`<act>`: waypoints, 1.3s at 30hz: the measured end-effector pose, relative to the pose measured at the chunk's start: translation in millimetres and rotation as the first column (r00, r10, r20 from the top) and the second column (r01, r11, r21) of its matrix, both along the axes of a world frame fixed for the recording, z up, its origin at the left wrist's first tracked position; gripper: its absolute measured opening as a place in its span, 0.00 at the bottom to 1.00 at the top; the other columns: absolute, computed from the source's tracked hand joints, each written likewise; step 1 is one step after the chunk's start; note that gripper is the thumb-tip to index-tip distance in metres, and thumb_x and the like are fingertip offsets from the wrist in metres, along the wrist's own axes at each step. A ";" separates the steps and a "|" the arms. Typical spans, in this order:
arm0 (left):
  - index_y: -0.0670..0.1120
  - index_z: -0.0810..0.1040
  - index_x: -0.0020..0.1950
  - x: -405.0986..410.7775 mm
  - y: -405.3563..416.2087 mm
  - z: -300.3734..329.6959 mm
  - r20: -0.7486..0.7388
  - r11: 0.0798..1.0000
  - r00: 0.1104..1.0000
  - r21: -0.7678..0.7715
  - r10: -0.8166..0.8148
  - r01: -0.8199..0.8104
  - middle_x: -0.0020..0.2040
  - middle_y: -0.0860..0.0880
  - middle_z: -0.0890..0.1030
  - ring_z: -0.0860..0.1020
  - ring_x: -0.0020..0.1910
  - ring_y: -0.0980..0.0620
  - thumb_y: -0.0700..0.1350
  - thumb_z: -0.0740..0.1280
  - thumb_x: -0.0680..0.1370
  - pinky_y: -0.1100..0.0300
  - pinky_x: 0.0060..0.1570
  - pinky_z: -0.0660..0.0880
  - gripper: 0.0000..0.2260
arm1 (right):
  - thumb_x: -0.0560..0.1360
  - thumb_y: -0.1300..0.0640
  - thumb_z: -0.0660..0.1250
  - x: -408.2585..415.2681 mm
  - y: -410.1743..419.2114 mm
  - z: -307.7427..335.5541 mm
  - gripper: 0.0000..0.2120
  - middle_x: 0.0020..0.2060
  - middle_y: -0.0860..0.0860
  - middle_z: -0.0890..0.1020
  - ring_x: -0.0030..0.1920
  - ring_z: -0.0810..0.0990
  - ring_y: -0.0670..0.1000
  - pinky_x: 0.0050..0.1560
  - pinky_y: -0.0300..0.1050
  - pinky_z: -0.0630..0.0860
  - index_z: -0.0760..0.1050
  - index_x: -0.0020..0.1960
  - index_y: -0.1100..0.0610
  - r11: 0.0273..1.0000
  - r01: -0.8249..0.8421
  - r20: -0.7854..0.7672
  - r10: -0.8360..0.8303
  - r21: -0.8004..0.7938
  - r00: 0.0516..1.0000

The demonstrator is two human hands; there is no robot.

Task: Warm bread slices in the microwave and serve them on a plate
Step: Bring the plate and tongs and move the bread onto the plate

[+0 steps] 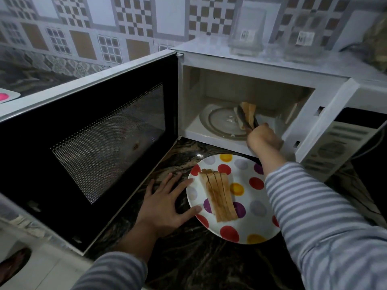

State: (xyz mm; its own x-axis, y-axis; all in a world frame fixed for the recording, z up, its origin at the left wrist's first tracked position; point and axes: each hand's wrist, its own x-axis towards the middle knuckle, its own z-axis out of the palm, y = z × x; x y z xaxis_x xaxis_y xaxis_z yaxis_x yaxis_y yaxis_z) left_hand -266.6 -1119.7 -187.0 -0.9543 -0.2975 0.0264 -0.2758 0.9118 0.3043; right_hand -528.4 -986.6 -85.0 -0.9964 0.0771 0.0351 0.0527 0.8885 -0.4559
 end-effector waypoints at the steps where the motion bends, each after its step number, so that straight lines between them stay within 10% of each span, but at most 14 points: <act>1: 0.68 0.45 0.75 0.3 0.1 0.3 0.004 1.000 1.000 0.000 0.000 0.000 0.79 0.59 0.48 0.43 0.77 0.59 0.78 0.47 0.69 0.45 0.74 0.38 0.36 | 0.81 0.50 0.58 1.6 1.7 0.1 0.19 0.62 0.60 0.76 0.63 0.75 0.62 0.59 0.53 0.70 0.68 0.66 0.60 1.000 -0.011 -0.007 0.011 0.001 1.000; 13: 0.66 0.46 0.76 0.3 1.6 2.8 0.045 1.000 0.999 -0.015 -0.014 0.014 0.79 0.57 0.48 0.44 0.78 0.56 0.79 0.43 0.66 0.43 0.74 0.39 0.39 | 0.79 0.44 0.60 100.8 77.2 4.3 0.17 0.46 0.56 0.79 0.42 0.76 0.57 0.38 0.45 0.69 0.71 0.54 0.59 0.973 -0.224 -0.173 0.213 -0.047 0.962; 39: 0.65 0.47 0.76 -0.4 3.2 -2.8 0.031 0.996 0.999 -0.092 -0.014 0.017 0.79 0.57 0.49 0.45 0.78 0.55 0.80 0.36 0.63 0.43 0.74 0.43 0.43 | 0.75 0.38 0.62 215.2 144.5 -39.7 0.25 0.52 0.53 0.79 0.50 0.79 0.55 0.38 0.44 0.69 0.69 0.62 0.57 0.968 -0.252 0.010 0.252 0.022 0.968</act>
